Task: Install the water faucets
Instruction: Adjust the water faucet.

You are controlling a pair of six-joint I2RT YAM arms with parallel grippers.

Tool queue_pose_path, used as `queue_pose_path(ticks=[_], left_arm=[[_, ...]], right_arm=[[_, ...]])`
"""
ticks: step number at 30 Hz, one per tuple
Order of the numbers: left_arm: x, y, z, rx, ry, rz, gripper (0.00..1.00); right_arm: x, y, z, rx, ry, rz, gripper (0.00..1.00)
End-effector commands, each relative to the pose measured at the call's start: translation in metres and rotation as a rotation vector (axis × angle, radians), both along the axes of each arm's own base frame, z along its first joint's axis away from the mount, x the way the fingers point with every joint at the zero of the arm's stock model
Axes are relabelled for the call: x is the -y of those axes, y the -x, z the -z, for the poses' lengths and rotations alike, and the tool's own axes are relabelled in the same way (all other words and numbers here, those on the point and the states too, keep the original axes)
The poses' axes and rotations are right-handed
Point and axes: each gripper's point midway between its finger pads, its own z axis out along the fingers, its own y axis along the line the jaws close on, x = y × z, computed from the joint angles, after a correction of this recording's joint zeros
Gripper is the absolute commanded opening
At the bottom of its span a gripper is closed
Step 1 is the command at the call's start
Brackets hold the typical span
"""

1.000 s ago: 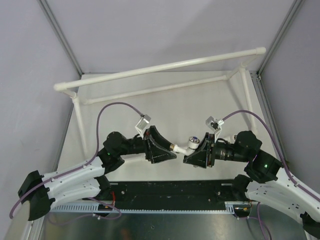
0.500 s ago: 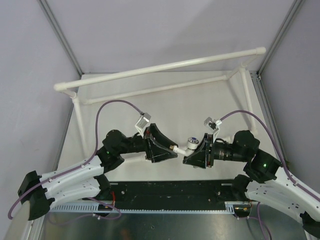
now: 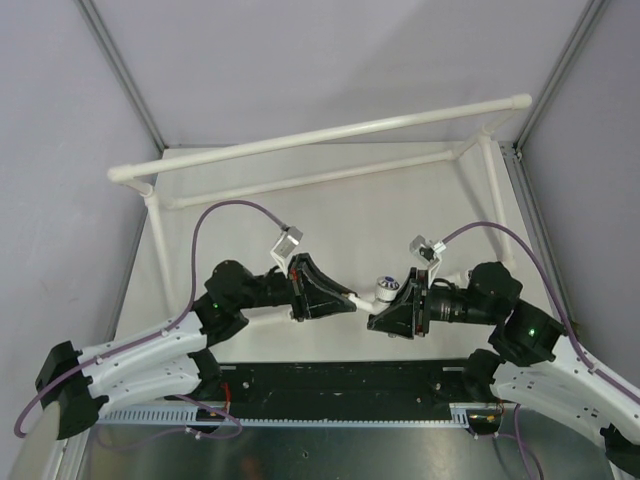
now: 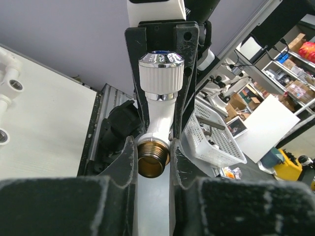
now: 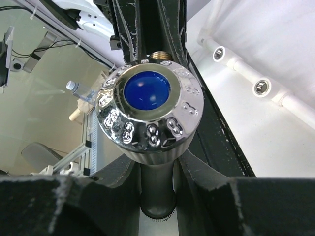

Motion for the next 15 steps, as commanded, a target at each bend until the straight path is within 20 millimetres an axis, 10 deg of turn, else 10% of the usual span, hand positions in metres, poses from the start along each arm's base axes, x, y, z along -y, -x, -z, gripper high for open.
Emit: queue_pose_path(ticks=[1, 7, 15], left_arm=[[-0.002, 0.005, -0.020, 0.061, 0.051, -0.002, 0.01], [-0.005, 0.000, -0.029, 0.055, 0.081, -0.056, 0.00], [-0.007, -0.005, -0.035, 0.043, 0.101, -0.099, 0.00]], right_arm=[[0.001, -0.007, -0.017, 0.018, -0.052, 0.049, 0.04], [0.004, -0.019, -0.032, 0.020, -0.149, 0.136, 0.41], [0.001, -0.025, -0.045, 0.017, -0.241, 0.189, 0.50]])
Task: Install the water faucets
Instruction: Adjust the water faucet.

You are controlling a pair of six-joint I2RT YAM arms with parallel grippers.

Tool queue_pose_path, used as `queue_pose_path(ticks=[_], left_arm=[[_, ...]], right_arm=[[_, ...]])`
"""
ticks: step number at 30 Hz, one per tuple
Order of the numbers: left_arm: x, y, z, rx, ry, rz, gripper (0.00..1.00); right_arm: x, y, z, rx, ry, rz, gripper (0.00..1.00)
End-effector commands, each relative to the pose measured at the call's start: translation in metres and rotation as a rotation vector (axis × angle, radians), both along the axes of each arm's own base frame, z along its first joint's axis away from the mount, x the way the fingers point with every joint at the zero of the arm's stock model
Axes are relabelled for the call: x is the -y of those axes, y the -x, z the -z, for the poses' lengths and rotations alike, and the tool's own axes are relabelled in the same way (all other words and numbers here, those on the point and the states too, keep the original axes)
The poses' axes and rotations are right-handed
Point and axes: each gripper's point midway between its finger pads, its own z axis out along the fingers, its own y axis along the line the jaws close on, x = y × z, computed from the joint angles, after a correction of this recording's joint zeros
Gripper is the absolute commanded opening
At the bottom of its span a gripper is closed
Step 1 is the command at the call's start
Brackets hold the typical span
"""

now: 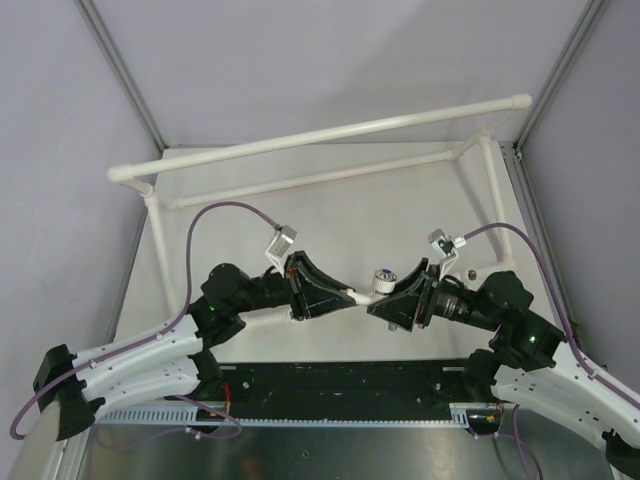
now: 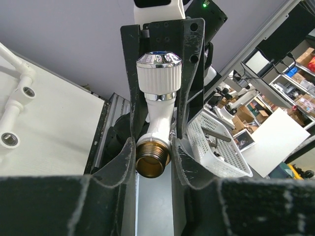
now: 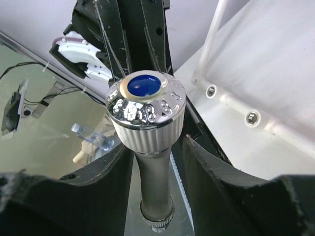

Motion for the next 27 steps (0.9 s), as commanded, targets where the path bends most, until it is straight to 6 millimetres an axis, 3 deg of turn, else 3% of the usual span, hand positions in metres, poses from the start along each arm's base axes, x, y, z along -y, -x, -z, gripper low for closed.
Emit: queue_pose_path(ticks=[1, 9, 16, 21, 23, 25, 27], left_arm=[[-0.004, -0.003, -0.026, 0.056, 0.073, -0.042, 0.00], [-0.002, -0.008, -0.025, 0.047, 0.069, -0.068, 0.00], [-0.001, -0.012, -0.024, 0.040, 0.070, -0.086, 0.00], [-0.001, -0.010, -0.023, 0.040, 0.067, -0.080, 0.00], [-0.001, -0.011, -0.021, 0.037, 0.063, -0.082, 0.00], [-0.001, -0.012, -0.020, 0.034, 0.062, -0.087, 0.05], [0.000, -0.013, -0.018, 0.032, 0.058, -0.095, 0.23]], right_arm=[[-0.003, -0.006, -0.025, 0.021, -0.100, 0.041, 0.50], [-0.016, -0.004, -0.031, 0.032, -0.124, 0.019, 0.46], [-0.021, -0.006, -0.028, 0.023, -0.119, 0.025, 0.25], [-0.018, -0.013, -0.028, 0.012, -0.120, 0.080, 0.04], [-0.016, -0.017, -0.028, 0.005, -0.122, 0.107, 0.01], [-0.012, -0.021, -0.028, -0.009, -0.125, 0.144, 0.00], [-0.007, -0.025, -0.028, -0.010, -0.125, 0.181, 0.00]])
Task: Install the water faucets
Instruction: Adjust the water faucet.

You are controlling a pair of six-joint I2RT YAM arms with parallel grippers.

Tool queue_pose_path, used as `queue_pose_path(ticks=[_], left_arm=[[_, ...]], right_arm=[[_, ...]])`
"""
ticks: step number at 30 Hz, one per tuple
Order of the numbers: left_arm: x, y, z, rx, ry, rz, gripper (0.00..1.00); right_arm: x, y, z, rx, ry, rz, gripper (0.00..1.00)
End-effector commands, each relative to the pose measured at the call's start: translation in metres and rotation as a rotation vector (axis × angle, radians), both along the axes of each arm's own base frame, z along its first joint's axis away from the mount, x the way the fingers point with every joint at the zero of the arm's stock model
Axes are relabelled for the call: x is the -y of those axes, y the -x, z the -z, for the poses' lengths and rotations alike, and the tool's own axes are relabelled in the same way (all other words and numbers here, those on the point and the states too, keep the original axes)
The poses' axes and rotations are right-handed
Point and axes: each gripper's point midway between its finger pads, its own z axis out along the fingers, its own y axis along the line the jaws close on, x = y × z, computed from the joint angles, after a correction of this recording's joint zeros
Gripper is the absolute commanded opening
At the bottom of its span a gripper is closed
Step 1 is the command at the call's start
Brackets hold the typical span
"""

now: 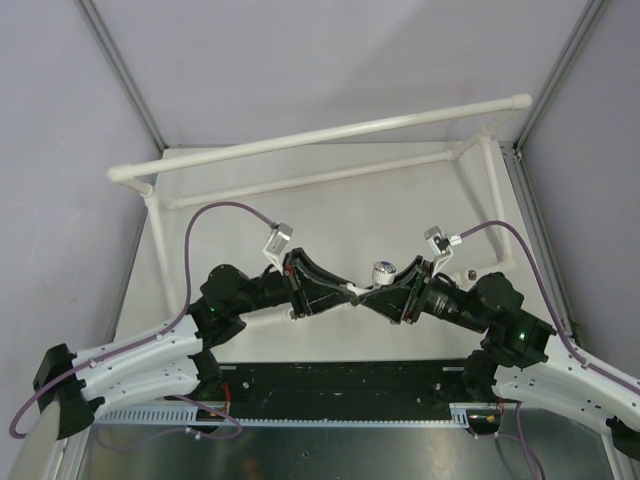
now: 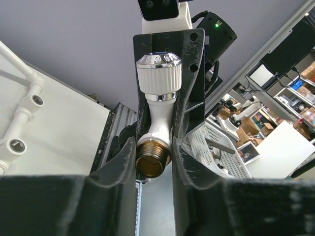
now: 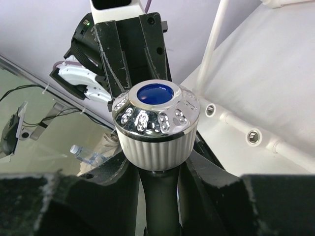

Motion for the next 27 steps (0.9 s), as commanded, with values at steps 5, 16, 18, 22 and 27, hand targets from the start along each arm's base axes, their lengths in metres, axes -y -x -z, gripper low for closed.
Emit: queue_pose_path(ticks=[5, 16, 18, 22, 27], left_arm=[[-0.010, -0.019, -0.004, 0.016, 0.022, -0.092, 0.72], [-0.053, -0.090, 0.110, -0.163, -0.359, -0.376, 0.80], [-0.057, -0.096, 0.137, -0.184, -0.457, -0.397, 0.78], [-0.062, -0.106, 0.172, -0.214, -0.596, -0.439, 0.75], [-0.056, -0.117, 0.187, -0.239, -0.655, -0.443, 0.75]], right_arm=[[0.032, -0.027, 0.008, -0.023, 0.048, 0.228, 0.00], [0.087, -0.041, 0.100, -0.156, 0.633, 0.385, 0.00], [0.098, -0.045, 0.118, -0.166, 0.786, 0.413, 0.00], [0.110, -0.054, 0.131, -0.153, 0.961, 0.466, 0.00], [0.113, -0.066, 0.137, -0.217, 1.051, 0.519, 0.00]])
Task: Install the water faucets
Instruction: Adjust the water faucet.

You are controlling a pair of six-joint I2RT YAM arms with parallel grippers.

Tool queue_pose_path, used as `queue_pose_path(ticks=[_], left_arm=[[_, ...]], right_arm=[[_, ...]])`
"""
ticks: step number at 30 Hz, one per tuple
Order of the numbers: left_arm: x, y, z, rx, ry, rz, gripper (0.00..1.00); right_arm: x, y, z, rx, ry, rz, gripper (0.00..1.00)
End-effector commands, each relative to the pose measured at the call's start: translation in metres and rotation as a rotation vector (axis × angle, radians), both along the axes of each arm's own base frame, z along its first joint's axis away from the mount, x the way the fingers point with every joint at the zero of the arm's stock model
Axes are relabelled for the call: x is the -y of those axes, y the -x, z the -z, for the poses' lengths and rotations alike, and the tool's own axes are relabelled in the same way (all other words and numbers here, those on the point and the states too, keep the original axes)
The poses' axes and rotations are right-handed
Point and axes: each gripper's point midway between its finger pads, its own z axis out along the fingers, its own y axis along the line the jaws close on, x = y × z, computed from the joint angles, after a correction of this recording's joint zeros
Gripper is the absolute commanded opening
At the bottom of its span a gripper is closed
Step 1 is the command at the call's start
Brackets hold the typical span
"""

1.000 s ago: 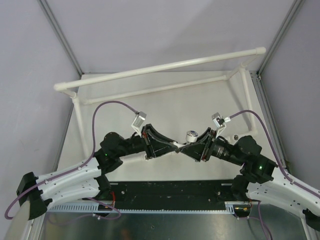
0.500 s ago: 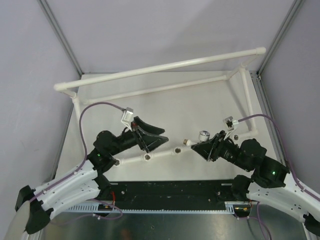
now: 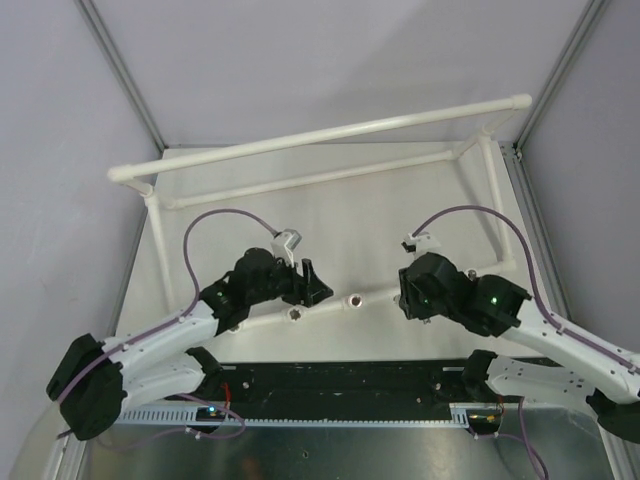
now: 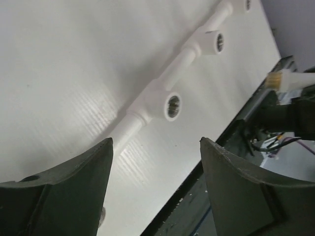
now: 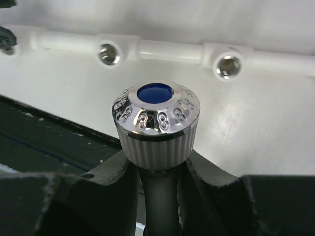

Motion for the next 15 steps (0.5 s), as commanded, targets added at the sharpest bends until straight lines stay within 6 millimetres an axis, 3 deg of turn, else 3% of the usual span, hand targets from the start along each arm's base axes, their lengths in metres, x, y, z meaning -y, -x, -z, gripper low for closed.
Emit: queue_pose_path(ticks=[1, 6, 9, 12, 15], left_arm=[[0.007, -0.023, -0.011, 0.057, -0.041, -0.017, 0.75], [0.036, -0.036, -0.021, 0.068, -0.046, 0.049, 0.74], [0.051, -0.041, -0.021, 0.073, -0.057, 0.094, 0.72], [0.055, -0.044, -0.010, 0.061, -0.079, 0.104, 0.71], [0.051, -0.042, 0.004, 0.040, -0.100, 0.098, 0.69]], right_arm=[[0.022, -0.017, -0.011, -0.002, 0.110, 0.126, 0.00], [0.037, -0.027, 0.003, -0.062, 0.199, 0.213, 0.00], [0.033, -0.034, 0.007, -0.062, 0.189, 0.202, 0.00], [0.015, -0.034, 0.007, -0.058, 0.130, 0.106, 0.00], [-0.018, -0.025, 0.005, -0.015, 0.054, -0.059, 0.00]])
